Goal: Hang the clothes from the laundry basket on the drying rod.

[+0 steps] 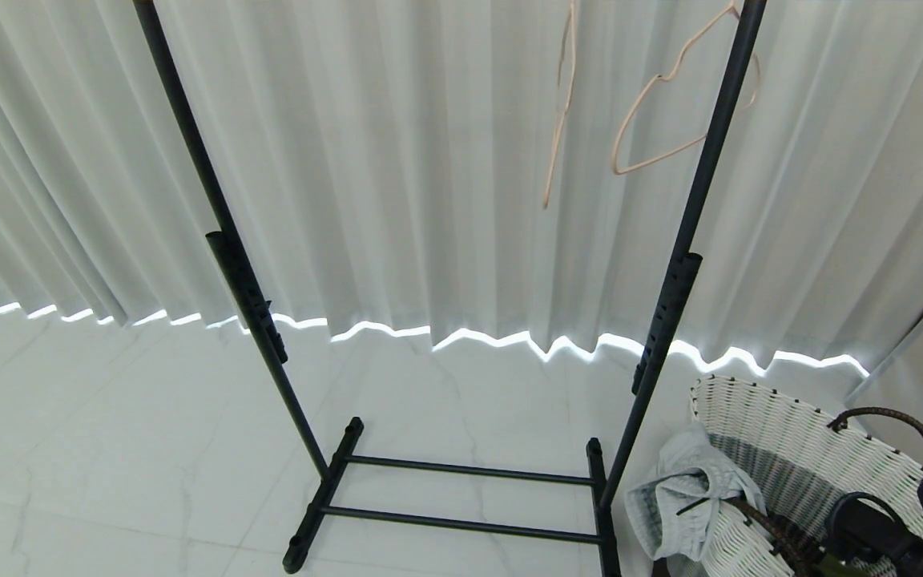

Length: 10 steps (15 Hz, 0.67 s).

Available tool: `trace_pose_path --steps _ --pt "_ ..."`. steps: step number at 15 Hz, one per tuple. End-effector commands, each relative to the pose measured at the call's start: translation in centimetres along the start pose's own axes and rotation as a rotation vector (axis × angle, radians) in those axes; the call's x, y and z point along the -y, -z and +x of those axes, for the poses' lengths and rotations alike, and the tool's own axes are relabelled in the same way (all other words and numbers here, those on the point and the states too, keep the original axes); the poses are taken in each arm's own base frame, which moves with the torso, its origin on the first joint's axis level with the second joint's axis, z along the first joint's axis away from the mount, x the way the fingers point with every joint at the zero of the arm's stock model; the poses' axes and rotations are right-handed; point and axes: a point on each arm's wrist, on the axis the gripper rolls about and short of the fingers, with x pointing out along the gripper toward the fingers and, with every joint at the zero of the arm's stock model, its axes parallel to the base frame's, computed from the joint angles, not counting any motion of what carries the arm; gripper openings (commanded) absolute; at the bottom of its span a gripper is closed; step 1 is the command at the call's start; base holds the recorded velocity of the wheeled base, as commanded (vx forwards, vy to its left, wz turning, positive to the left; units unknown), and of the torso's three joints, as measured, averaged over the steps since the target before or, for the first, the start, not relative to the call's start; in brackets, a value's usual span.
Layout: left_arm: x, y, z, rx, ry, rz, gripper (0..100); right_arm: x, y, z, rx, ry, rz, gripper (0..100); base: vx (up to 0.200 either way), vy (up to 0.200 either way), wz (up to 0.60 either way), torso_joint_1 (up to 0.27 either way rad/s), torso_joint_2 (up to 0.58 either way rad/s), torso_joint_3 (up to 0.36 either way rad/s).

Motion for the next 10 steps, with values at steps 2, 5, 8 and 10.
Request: trace_pose_path --steps 2,5,8,10 --pt "0.0 0.0 0.0 -0.001 -0.002 0.000 100 0.1 0.2 1.1 -0.049 -0.017 0.014 0 0.000 0.000 0.00 0.000 0.00 0.000" --pt "0.0 0.0 0.0 -0.001 0.000 0.000 100 0.3 0.4 1.2 -0.059 -0.011 0.029 0 0.000 0.000 0.00 0.000 0.00 0.000" --pt "0.0 0.0 0.0 -0.001 0.000 -0.002 100 0.5 0.4 0.6 -0.034 0.012 0.041 0 0.000 0.000 0.00 0.000 0.00 0.000" --pt "0.0 0.0 0.0 -0.001 0.000 -0.002 100 1.0 0.3 -0.9 0.023 0.090 0.061 0 0.000 0.000 0.00 0.000 0.00 0.000"
